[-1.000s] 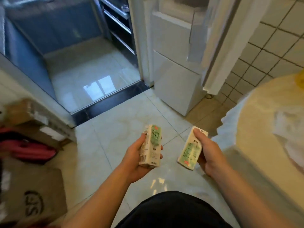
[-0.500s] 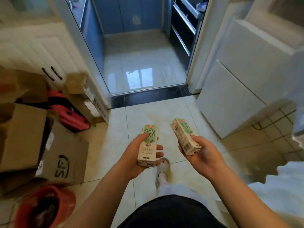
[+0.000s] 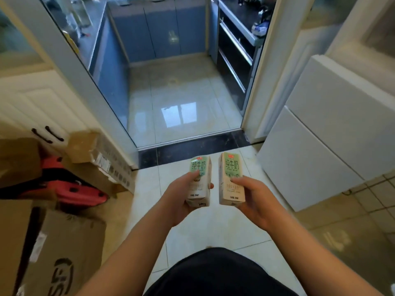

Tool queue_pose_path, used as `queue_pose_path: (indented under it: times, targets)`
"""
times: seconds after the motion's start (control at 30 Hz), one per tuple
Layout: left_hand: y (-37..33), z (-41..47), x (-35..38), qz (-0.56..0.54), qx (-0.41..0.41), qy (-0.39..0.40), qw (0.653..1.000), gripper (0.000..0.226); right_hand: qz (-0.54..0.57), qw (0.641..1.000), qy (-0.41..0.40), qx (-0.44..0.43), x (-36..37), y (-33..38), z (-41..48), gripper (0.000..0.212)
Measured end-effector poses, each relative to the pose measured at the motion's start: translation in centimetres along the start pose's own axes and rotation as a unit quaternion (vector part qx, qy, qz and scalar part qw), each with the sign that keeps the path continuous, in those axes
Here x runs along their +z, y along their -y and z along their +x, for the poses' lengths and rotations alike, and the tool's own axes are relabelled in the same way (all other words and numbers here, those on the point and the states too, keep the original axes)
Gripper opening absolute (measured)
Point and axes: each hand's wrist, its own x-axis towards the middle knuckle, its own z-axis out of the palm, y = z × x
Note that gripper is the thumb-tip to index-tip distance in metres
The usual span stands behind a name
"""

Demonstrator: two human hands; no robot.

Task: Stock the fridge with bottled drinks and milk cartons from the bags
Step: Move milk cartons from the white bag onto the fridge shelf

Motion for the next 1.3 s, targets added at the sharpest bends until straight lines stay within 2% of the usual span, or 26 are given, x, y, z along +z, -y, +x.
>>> queue_pose_path:
  times: [0.1, 0.23, 0.47, 0.7, 0.87, 1.03, 1.3]
  targets:
    - [-2.3, 3.0, 2.2, 0.003, -0.005, 0.008, 1.000, 0.019, -0.013, 0.998, -0.051, -0.026, -0.3, 2.0, 2.3, 0.024]
    - [-5.1, 7.6, 5.6, 0.058, 0.005, 0.062, 0.996, 0.020, -0.034, 0.990, -0.120, -0.060, -1.5, 4.9, 5.0, 0.023]
    - [-10.5, 17.1, 12.5, 0.167, -0.001, 0.167, 0.972, 0.023, 0.029, 0.957, -0.245, -0.149, -3.8, 10.7, 10.0, 0.027]
    - [-17.6, 25.4, 20.8, 0.280, 0.006, 0.274, 0.920, 0.027, 0.072, 0.887, -0.378, -0.254, -4.7, 18.5, 15.0, 0.038]
    - [-21.4, 29.4, 26.9, 0.338, 0.048, 0.333, 0.879, 0.025, 0.084, 0.833, -0.441, -0.324, -5.1, 23.3, 17.6, 0.035]
    - [-23.2, 30.9, 32.9, 0.356, 0.074, 0.400, 0.841, 0.025, 0.087, 0.779, -0.492, -0.378, -6.8, 27.6, 18.1, 0.026]
    - [-25.0, 31.5, 44.3, 0.351, 0.151, 0.471, 0.795, 0.034, 0.054, 0.701, -0.548, -0.452, -12.1, 35.9, 17.1, 0.025]
